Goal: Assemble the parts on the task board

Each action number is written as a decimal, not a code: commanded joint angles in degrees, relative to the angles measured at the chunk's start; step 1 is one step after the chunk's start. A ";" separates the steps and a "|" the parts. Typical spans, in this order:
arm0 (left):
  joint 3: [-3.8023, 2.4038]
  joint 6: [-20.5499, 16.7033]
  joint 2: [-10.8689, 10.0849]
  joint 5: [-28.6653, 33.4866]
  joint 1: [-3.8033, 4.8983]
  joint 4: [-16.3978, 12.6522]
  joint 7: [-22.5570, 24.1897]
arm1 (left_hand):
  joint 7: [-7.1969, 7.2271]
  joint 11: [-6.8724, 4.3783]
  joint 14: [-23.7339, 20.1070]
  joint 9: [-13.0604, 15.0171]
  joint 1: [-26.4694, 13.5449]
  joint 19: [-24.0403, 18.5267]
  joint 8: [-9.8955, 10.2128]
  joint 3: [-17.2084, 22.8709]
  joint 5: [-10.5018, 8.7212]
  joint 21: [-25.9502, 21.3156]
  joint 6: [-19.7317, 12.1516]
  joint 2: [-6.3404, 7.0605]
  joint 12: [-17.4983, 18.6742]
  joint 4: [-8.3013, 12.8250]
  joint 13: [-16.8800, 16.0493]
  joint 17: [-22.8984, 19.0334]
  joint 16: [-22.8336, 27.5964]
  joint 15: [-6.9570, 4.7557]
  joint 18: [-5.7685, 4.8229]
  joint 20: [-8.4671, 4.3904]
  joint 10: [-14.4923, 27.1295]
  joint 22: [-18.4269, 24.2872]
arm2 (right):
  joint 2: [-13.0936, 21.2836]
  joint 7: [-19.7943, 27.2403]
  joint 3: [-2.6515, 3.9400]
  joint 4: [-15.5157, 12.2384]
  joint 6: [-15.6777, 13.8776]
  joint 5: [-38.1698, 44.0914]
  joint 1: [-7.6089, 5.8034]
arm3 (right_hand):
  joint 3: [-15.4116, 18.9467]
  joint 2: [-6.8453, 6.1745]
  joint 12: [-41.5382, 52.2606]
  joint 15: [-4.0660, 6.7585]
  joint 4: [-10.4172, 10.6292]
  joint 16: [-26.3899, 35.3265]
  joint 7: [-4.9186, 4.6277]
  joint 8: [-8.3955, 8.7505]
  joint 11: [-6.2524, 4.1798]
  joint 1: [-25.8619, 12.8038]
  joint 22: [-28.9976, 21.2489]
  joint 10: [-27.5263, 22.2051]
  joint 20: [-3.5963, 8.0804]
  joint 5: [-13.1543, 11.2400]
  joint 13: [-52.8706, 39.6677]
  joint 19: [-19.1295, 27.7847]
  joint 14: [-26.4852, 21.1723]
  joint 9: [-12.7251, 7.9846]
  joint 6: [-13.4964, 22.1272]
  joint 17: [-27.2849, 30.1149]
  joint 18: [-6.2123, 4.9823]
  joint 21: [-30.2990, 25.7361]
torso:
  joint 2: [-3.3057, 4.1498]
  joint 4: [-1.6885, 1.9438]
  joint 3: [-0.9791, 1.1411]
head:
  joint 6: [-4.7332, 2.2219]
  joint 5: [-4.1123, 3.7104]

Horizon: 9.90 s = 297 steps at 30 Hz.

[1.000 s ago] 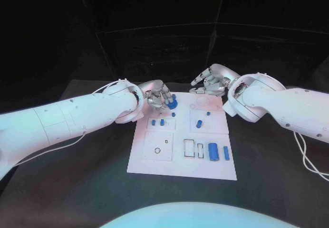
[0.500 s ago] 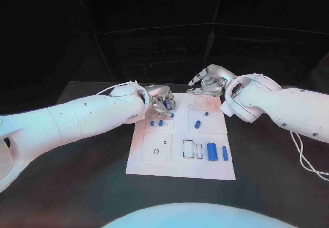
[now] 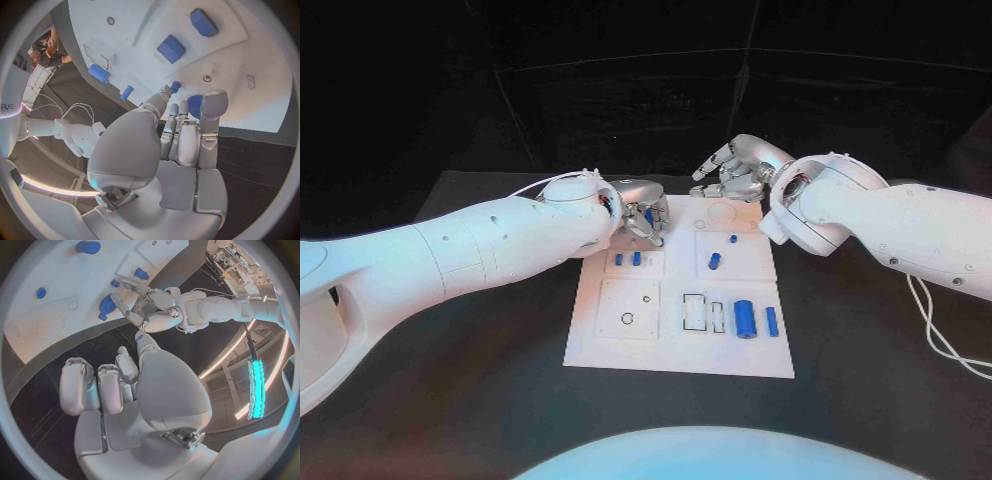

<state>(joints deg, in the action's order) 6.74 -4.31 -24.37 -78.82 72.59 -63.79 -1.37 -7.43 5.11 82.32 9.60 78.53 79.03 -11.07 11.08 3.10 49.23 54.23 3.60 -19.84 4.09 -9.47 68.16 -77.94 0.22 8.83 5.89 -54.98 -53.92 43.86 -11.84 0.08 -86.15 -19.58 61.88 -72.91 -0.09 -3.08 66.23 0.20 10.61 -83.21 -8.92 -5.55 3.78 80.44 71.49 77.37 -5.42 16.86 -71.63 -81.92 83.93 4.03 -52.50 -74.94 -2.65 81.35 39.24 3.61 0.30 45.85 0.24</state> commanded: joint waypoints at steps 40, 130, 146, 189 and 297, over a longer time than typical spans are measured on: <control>1.15 3.20 3.14 -2.38 -0.65 3.67 -0.32 | 0.73 -1.40 1.45 -1.09 1.03 1.97 0.78 6.12 -0.32 6.99 5.82 -3.35 4.06 0.08 3.55 -0.27 -1.14 -1.10 -1.89 -1.03 -7.56 -6.73 | -0.64 0.22 0.04 -0.07 -0.14 -0.10 -0.12 | 0.26 0.47 -0.17 0.50 -0.02 0.16 0.01 -0.23 -0.06 -0.05 -0.05 -0.38 -0.05 0.44 0.03 0.37 3.61 -0.06 0.33 -4.63 -1.14 -0.26 | -0.03 0.08 0.01 | 0.48 -0.34; -2.03 1.97 -7.20 1.72 -1.07 -3.07 -0.72 | 0.57 -1.73 1.80 -1.70 -1.96 3.29 2.28 11.32 -0.21 12.77 9.42 -0.97 9.47 0.81 5.02 -1.26 -1.41 -1.44 -2.94 -1.39 -13.28 -12.44 | 0.12 0.21 0.03 -0.17 -0.28 -0.09 -0.11 | 0.27 0.62 -0.11 0.51 0.05 0.16 0.02 -0.29 -0.07 0.00 -0.04 -0.35 -0.05 0.54 0.00 0.36 3.62 -0.04 0.26 -4.66 -1.13 -0.27 | -0.04 0.02 -0.01 | 0.02 0.62; -1.70 3.89 -6.76 1.72 -1.09 -2.64 -1.52 | 0.55 -1.71 1.75 -1.74 -2.00 3.34 2.38 11.49 -0.22 12.93 9.41 -0.95 9.66 0.81 5.04 -1.51 -1.31 -1.43 -2.97 -1.39 -13.31 -12.60 | 0.09 0.20 0.03 -0.15 -0.29 -0.09 -0.11 | 0.27 0.62 -0.11 0.51 0.05 0.16 0.02 -0.29 -0.07 0.00 -0.04 -0.35 -0.05 0.54 0.00 0.36 3.62 -0.04 0.26 -4.66 -1.13 -0.27 | -0.03 0.02 0.00 | 0.15 0.53; -1.31 0.75 -8.29 4.11 -1.09 -2.92 -1.85 | -1.10 0.53 1.01 -4.89 -4.22 1.59 7.52 11.75 -0.27 9.16 1.52 2.89 15.27 0.32 5.47 -3.93 -0.65 0.36 -2.21 0.19 -7.32 -10.33 | 0.30 0.26 0.03 1.44 0.30 -0.09 -0.11 | 0.45 0.85 -23.47 0.73 0.91 4.89 0.24 -0.59 -0.27 1.00 -6.63 -12.59 0.23 0.70 18.43 3.32 1.93 -0.04 0.14 1.04 -2.42 -4.01 | -0.08 0.05 -0.02 | 0.07 0.18; -1.24 -13.82 -22.46 75.78 -1.83 -17.60 26.27 | -1.88 0.17 -11.51 -5.27 -2.42 -9.50 3.68 10.98 -0.18 -17.32 5.01 0.12 7.49 -0.80 3.88 -28.26 12.73 0.43 1.68 0.54 -9.85 9.04 | 2.89 -3.83 -0.22 1.65 9.25 35.21 7.59 | -18.91 -2.06 -56.08 1.30 -2.20 11.17 1.53 -0.80 -0.60 9.53 -9.15 -7.32 0.77 -6.05 64.79 1.79 2.03 0.35 -13.15 8.95 -2.65 -6.35 | -0.08 0.01 -0.01 | -0.77 -6.16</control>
<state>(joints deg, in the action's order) 5.54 -18.58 -46.83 -3.29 70.69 -81.33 24.44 -9.31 5.32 71.14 4.31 75.88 69.84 -7.15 22.07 3.05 32.18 58.98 4.18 -12.05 3.24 -5.51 39.99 -65.40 0.52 9.76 6.66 -64.39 -44.97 46.71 -15.05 -0.03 -84.22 -8.91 96.03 -65.42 -18.75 -5.13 10.31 1.05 8.41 -71.89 -7.39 -6.13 3.36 90.32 62.31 69.64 -4.91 10.96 -6.90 -79.98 83.95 4.37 -65.28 -66.03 -4.89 74.73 39.19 3.63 0.25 45.05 -5.93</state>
